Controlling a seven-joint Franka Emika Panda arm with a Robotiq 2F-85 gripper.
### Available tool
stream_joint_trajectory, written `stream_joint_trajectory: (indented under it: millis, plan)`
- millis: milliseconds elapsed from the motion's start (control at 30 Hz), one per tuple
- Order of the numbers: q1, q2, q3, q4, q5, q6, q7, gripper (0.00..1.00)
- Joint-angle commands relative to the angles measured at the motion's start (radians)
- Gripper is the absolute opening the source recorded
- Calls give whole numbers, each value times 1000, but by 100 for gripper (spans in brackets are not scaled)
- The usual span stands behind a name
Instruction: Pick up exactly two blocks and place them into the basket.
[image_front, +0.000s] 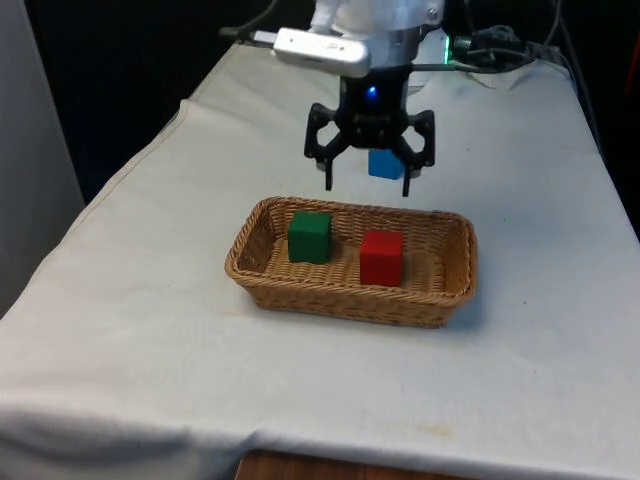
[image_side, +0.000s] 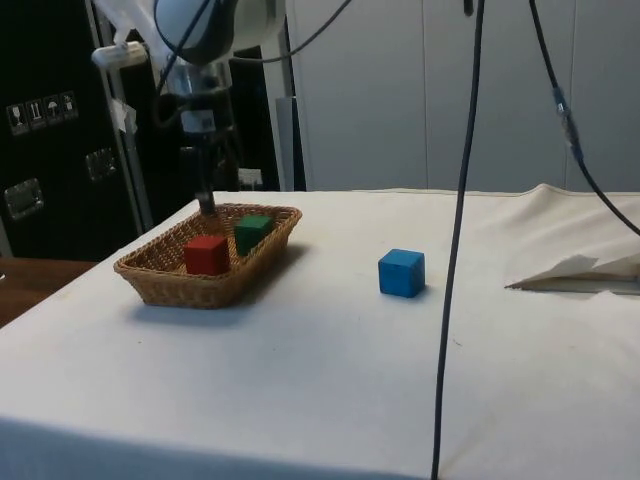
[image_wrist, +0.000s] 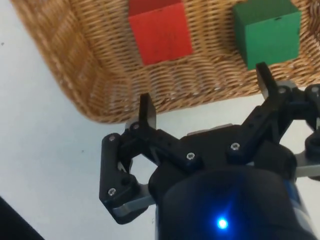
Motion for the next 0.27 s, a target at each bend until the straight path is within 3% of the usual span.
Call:
stream_joint_trajectory:
  millis: [0,200,233]
  plan:
    - [11,-9,-3,-4,-12,-6,15,100]
    - [21,-34,19,-10,-43,-7,50,100]
    - [11,-27,26,-1,-37,-10,44,100]
